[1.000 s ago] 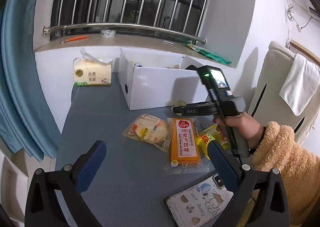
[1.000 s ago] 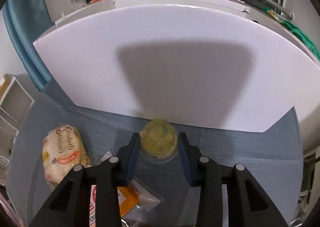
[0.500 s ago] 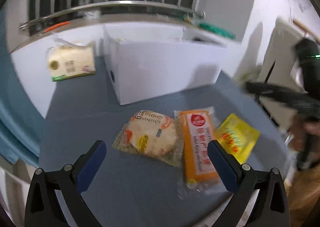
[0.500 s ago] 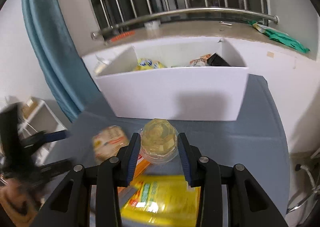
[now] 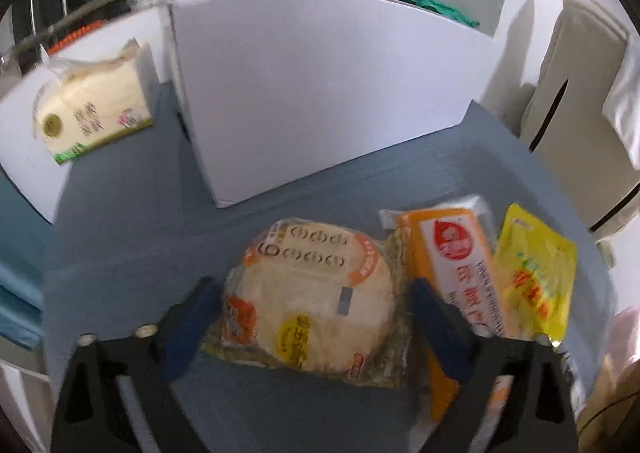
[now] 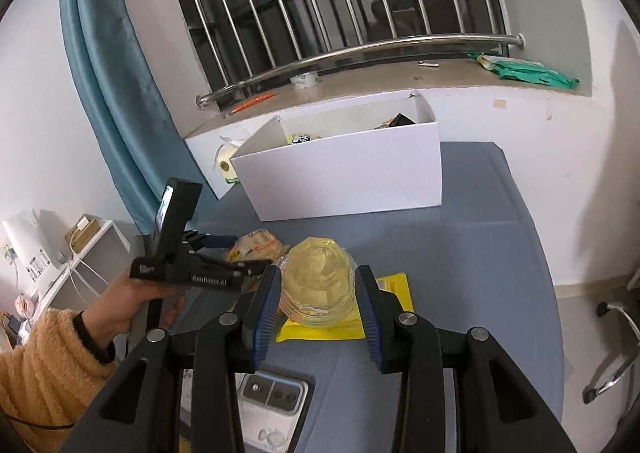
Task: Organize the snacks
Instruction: 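Grasp the round flatbread bag with left tool while right lifts jelly cup, then lower the jelly cup and flatbread bag into the box and open both tools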
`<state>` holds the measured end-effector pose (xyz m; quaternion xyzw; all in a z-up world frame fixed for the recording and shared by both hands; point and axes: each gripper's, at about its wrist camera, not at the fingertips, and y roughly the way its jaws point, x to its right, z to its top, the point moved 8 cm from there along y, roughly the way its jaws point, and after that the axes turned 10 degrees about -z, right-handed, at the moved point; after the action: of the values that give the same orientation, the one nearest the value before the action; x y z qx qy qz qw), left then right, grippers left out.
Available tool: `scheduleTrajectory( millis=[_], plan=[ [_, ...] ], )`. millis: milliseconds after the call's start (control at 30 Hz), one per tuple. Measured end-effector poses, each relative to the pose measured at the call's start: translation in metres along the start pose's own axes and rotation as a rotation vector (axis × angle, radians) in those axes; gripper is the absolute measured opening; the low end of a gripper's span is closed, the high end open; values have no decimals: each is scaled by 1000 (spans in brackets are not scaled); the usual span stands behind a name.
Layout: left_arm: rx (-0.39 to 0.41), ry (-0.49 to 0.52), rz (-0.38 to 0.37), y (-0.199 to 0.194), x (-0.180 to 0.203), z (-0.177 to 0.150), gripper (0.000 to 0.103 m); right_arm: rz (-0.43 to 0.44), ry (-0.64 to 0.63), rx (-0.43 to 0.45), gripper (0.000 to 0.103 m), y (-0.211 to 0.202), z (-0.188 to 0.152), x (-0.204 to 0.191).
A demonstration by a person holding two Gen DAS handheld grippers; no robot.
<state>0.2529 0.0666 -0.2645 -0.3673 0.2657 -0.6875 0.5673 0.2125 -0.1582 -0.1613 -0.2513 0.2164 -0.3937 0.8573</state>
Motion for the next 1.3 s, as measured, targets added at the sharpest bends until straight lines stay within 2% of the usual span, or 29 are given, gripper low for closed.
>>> scheduleTrajectory(
  millis=[167, 367, 533, 667, 767, 900, 933, 967, 1033, 1133, 1200, 1300],
  plan=[
    [39, -15, -20, -20, -2, -12, 75, -14, 4, 4, 42, -5, -5, 4],
    [124, -60, -43, -55, -7, -24, 75, -17, 13, 6, 42, -1, -3, 2],
    [219, -63, -70, -93, 0, -7, 75, -4, 5, 7, 42, 3, 1, -4],
    [297, -34, -91, -123, 10, 21, 75, 0, -15, 25, 42, 7, 20, -10],
    [372, -22, -105, -146, 17, 60, 75, 16, -24, 67, 42, 9, 53, -14],
    [420, 15, -87, -158, 24, 120, 75, 3, -44, 103, 32, 26, 113, -18],
    [415, 20, -89, -154, 24, 132, 75, -9, -57, 100, 15, 34, 123, -19],
    [410, 27, -87, -150, 23, 144, 75, -24, -66, 95, 3, 42, 135, -19],
    [393, 22, -66, -138, 15, 168, 75, -45, -89, 72, 3, 69, 165, -19],
    [359, 6, -61, -117, 2, 191, 75, -57, -104, 26, 2, 101, 189, -16],
    [337, 8, -55, -107, -3, 196, 75, -88, -111, 12, 2, 110, 197, -11],
    [322, 7, -54, -100, -4, 191, 75, -72, -102, 4, 2, 108, 191, -10]
  ],
)
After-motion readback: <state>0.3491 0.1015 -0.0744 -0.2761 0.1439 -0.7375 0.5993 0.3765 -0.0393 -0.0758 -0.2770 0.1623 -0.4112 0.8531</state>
